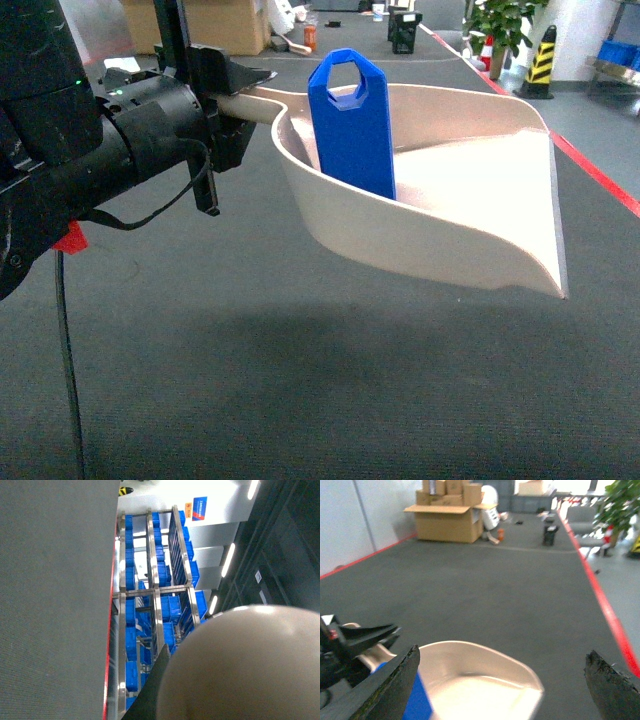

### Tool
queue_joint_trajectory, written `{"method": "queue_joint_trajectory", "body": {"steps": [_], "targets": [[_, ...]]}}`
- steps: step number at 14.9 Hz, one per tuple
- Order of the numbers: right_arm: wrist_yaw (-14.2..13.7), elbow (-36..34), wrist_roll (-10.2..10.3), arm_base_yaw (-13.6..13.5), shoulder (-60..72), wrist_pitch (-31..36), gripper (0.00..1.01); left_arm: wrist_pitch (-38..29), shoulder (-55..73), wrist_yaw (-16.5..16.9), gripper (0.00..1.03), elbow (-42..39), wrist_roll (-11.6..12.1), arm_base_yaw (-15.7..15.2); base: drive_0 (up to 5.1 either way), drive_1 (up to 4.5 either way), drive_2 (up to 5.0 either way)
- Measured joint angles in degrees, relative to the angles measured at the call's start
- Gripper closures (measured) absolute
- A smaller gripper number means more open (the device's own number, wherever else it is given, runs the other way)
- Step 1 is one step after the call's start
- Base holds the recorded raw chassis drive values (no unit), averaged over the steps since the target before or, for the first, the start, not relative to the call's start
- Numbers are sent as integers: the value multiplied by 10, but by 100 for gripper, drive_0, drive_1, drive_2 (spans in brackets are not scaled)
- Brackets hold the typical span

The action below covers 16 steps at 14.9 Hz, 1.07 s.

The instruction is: Place part in tray to right shelf

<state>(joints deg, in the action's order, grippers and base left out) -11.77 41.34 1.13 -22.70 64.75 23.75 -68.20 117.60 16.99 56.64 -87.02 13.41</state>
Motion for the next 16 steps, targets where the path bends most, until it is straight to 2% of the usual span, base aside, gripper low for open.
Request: {"method": "queue_joint_trajectory", "body": {"steps": [2, 3, 4, 6, 16], "targets": [[-57, -96, -72, 26, -104, 52, 3, 0, 0, 0, 91, 0, 0, 0, 0, 0, 0], [-84, -154, -89, 22, -164, 68, 3, 0, 0, 0, 91, 0, 0, 0, 0, 0, 0], [-85, -197, -103, 13, -205, 63, 3, 0, 0, -2, 91, 0, 0, -1, 0, 0, 0], [-83, -193, -113, 13, -199, 66, 3, -3, 0, 2, 91, 0, 0, 2, 0, 0, 0], [-82, -192, -117, 10, -199, 67, 3, 0, 0, 0, 91, 0, 0, 0, 510, -231, -231]]}}
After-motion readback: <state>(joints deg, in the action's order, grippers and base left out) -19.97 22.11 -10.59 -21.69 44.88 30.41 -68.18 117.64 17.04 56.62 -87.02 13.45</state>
